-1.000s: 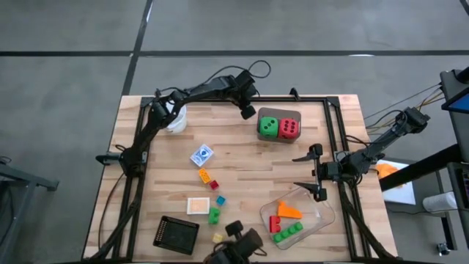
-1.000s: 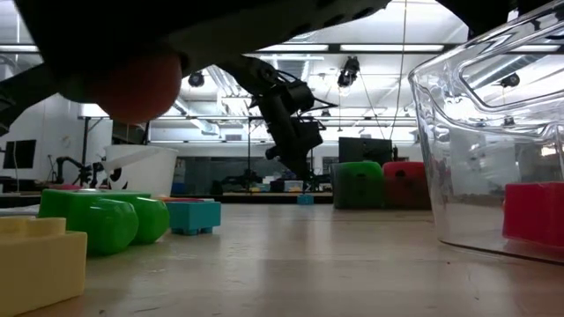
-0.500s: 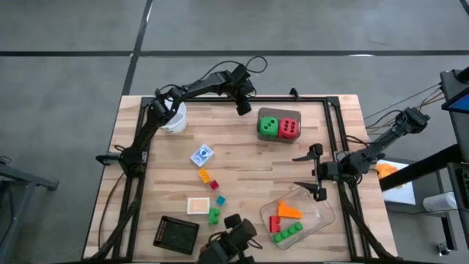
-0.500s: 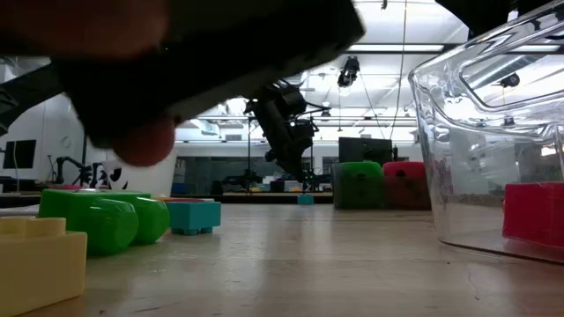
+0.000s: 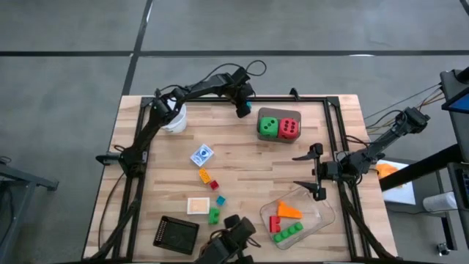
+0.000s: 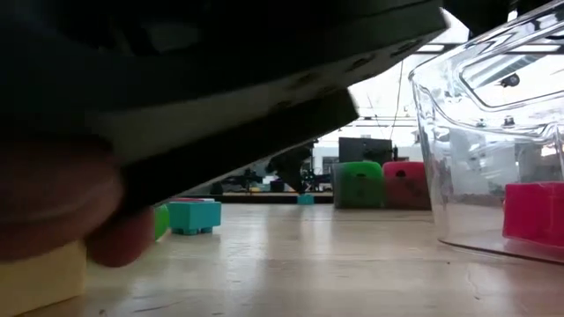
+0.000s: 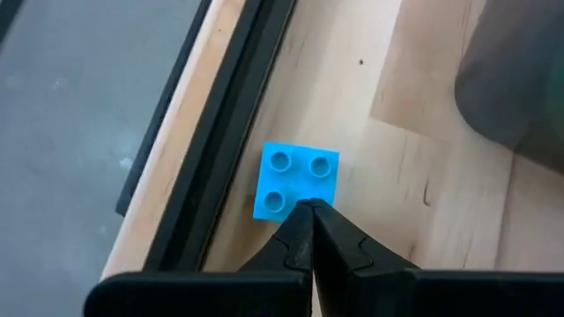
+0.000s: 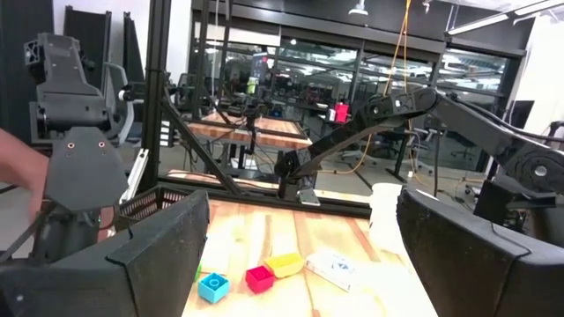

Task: Pick & Place Toys
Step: Put the blue game piece into the transparent bin

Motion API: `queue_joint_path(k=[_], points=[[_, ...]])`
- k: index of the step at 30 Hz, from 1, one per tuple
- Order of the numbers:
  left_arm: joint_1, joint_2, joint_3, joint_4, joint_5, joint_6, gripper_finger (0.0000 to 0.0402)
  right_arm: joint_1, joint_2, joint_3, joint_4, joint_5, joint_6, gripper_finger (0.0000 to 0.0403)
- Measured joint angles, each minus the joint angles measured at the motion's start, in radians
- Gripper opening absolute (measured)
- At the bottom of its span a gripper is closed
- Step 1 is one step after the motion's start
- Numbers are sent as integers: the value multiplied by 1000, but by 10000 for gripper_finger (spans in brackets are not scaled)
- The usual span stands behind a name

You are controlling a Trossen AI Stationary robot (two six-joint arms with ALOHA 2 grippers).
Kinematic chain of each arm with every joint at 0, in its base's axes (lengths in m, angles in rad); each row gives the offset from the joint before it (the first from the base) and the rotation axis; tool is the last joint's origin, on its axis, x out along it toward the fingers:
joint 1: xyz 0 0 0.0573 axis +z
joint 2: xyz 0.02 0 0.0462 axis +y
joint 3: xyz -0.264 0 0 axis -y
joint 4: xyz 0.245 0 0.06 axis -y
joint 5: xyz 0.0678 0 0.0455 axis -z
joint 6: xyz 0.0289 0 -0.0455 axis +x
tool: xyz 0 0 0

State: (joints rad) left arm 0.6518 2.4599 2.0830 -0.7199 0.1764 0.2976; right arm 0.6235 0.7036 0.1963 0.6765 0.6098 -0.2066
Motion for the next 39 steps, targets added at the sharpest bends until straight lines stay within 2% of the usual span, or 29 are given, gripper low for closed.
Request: queue_joint_path(k=[4, 10, 15, 21, 27, 31, 39], points=[[2, 0, 3, -69, -4, -57, 0, 0, -1, 0, 0, 0, 0, 356], [-4, -5, 0, -306, -105, -92, 0, 0, -1, 0, 0, 0, 0, 356], [-20, -20, -1, -417, -113, -119, 0, 0, -1, 2, -5, 0, 0, 356], [-59, -103, -1, -388, -152, -34, 0, 0, 0, 2, -15, 0, 0, 356], [-65, -144, -1, -233, -185, -79, 3, 0, -2, 3, -23, 0, 9, 356], [-63, -128, -2, -193, -184, -67, 49, 0, -2, 3, -31, 0, 21, 356], [-37, -83, -3, -157, -188, -17, 225, 0, 0, 3, -35, 0, 26, 356]])
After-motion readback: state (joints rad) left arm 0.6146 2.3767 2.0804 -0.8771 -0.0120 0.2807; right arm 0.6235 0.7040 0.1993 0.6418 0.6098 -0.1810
